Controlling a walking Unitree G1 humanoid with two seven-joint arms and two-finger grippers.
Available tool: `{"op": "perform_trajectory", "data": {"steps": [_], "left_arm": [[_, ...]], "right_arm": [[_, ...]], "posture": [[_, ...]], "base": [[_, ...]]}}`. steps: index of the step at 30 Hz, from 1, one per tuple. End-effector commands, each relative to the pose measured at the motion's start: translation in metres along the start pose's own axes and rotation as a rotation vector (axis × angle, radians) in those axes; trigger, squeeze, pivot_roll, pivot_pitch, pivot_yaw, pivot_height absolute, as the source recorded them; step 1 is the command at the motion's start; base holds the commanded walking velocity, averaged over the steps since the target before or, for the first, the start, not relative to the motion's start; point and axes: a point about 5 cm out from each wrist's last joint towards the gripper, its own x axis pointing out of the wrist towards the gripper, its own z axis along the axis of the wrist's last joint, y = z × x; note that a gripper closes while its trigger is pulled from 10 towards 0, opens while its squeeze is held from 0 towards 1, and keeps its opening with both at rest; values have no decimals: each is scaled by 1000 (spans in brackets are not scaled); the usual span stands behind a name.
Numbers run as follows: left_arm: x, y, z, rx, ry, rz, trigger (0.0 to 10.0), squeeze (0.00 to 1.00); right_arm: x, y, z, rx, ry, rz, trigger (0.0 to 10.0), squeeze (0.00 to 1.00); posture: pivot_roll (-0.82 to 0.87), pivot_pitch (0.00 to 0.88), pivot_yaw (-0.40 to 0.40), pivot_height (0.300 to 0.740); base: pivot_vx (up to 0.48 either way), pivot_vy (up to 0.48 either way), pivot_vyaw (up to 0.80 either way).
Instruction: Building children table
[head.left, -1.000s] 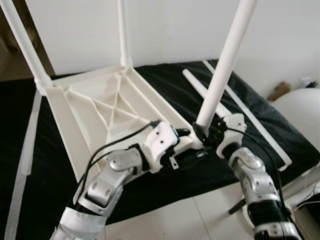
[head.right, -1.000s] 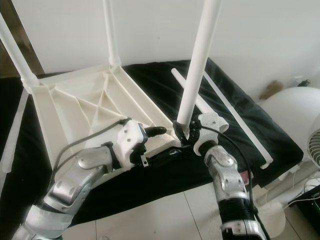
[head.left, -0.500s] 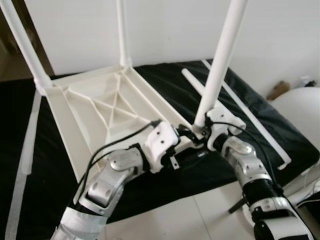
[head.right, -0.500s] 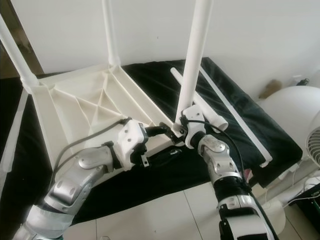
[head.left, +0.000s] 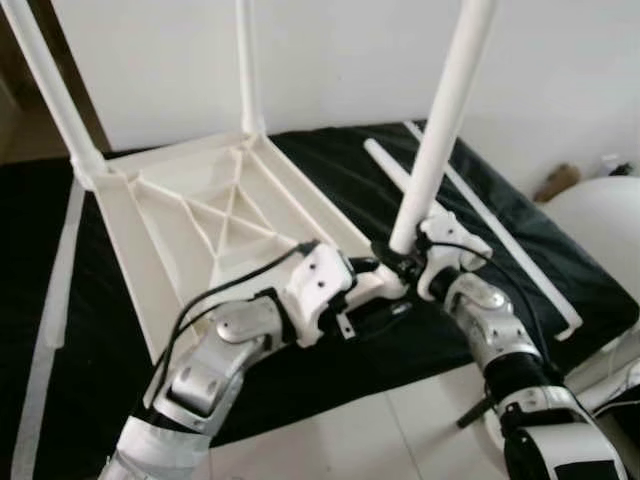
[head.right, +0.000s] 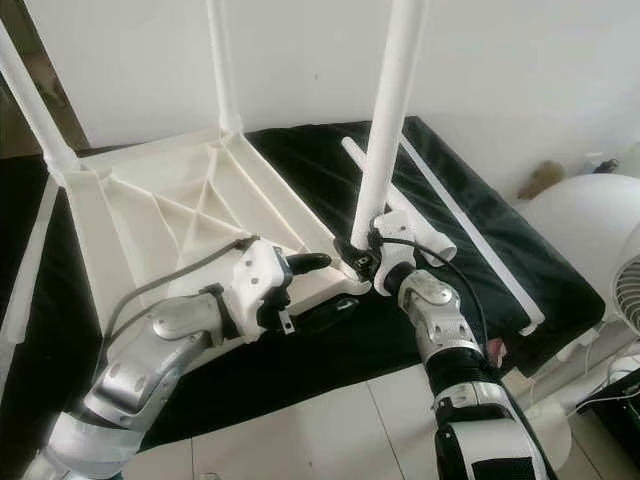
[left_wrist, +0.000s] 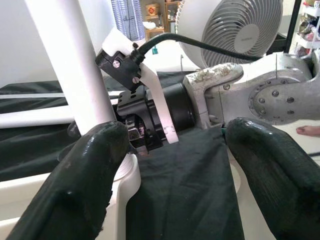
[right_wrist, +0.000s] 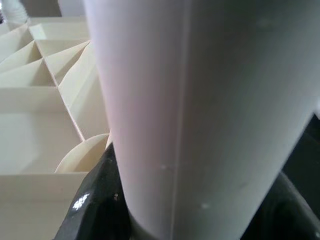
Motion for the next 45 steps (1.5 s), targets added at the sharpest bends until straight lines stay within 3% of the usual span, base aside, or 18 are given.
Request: {"op": "perform_trajectory", "data": {"steps": [1, 6, 10, 14, 25, 31, 45], "left_arm": [[-1, 0, 1, -4, -2, -1, 10000, 0], [0, -1, 0, -9, -4, -7, 10000, 0], [1, -2, 0, -16, -6, -13, 10000, 0], [1, -3, 0, -19, -5, -14, 10000, 0], [1, -3, -2, -22, 2, -13, 10000, 0], [0, -3, -2, -30, 0, 2, 10000, 0], [-3, 0, -3, -26, 6, 22, 10000, 0]], "right_arm": [[-6, 2, -21, 75, 76, -45, 10000, 0], [-7, 5, -22, 117, 55, -99, 10000, 0], [-11, 5, -22, 182, 41, -255, 10000, 0], [-12, 7, -23, 188, 47, -340, 10000, 0], [-19, 31, -18, 288, 12, -683, 10000, 0], [-17, 55, -13, 341, -10, -641, 10000, 0], [-28, 52, -9, 255, -44, -582, 10000, 0]], "posture": [[-30, 34, -25, 740], [-37, 41, -24, 740], [-49, 50, -22, 740], [-53, 53, -20, 740], [-53, 58, -28, 740], [-47, 58, -34, 740], [-45, 59, -35, 740]], "base": [[0, 0, 0], [0, 0, 0], [0, 0, 0], [0, 0, 0], [0, 0, 0], [0, 0, 0], [0, 0, 0]]}}
